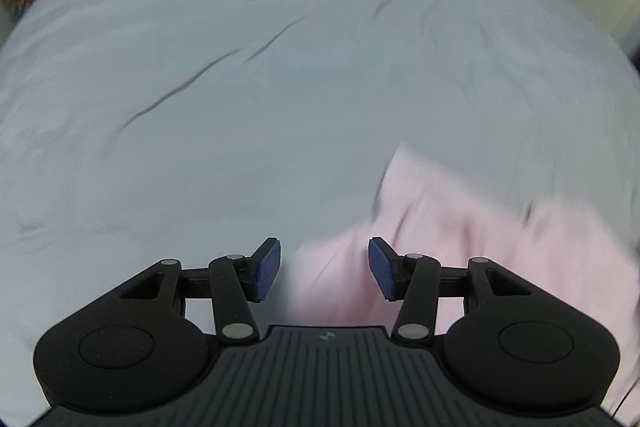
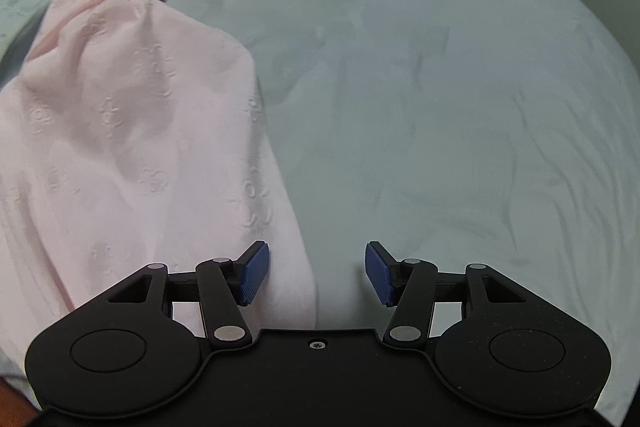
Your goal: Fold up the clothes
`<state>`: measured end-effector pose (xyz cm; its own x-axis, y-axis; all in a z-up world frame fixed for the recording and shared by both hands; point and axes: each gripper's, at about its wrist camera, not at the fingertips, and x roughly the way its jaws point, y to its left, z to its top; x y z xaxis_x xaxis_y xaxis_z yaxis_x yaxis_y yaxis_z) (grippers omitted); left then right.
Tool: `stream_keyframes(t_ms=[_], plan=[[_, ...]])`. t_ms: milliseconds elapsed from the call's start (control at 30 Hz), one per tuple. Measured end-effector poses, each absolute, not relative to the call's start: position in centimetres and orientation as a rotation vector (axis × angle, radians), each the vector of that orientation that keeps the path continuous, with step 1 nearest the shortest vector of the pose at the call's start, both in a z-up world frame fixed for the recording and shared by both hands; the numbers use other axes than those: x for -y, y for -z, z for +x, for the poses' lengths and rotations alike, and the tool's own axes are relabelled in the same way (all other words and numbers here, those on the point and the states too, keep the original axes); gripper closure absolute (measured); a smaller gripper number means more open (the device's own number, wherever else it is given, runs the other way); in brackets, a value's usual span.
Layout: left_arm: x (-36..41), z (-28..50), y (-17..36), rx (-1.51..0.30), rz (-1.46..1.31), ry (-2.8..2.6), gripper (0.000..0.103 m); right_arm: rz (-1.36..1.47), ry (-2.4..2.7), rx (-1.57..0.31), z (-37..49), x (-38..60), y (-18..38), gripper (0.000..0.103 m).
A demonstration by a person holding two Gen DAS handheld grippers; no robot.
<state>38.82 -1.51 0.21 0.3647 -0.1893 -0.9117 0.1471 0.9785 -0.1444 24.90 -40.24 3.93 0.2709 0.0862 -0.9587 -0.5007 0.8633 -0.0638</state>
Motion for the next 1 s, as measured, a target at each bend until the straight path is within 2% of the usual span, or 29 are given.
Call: stream_keyframes(t_ms=[133, 333, 367, 400, 433, 467, 500, 533, 700, 867, 1000], plan=[[4.6, 41.7, 0.9, -1.220, -0.132, 0.240, 0.056, -0.341, -0.465, -1.252, 25.2, 41.0, -3.1, 0.052], [9.6, 44.2, 3.3, -1.299, -0.055, 0.267, 0.056, -0.270, -0.535, -1.277, 25.6, 41.6, -1.6, 0.052], [9.8, 43.9, 3.9, -1.313, -0.051, 0.261, 0.057, -0.262, -0.544, -1.281, 25.6, 41.6, -1.3, 0.057], [10.0, 43.7, 4.5, -1.323, -0.047, 0.257, 0.060, -0.255, -0.558, -1.282, 25.6, 41.6, -1.2, 0.065], [10.0, 43.5, 4.6, -1.320, -0.050, 0.257, 0.071, -0.253, -0.570, -1.281, 25.5, 41.4, -1.1, 0.071], [10.0, 43.2, 4.7, -1.316, -0.049, 0.256, 0.077, -0.258, -0.577, -1.280, 25.5, 41.2, -1.0, 0.083], [9.8, 42.9, 4.7, -1.306, -0.039, 0.249, 0.090, -0.265, -0.585, -1.279, 25.4, 41.0, -0.9, 0.091], [9.4, 42.4, 4.5, -1.293, -0.032, 0.246, 0.096, -0.277, -0.593, -1.279, 25.1, 40.8, -1.0, 0.091], [6.8, 39.1, 0.8, -1.239, -0.064, 0.261, 0.100, -0.316, -0.635, -1.244, 22.9, 40.2, -3.0, 0.099], [2.8, 34.0, -3.5, -1.213, -0.005, 0.294, 0.100, -0.315, -0.747, -1.256, 20.2, 39.5, -5.4, 0.099], [1.4, 30.1, -4.3, -1.235, 0.015, 0.319, 0.100, -0.339, -0.855, -1.292, 16.9, 37.9, -6.5, 0.099]])
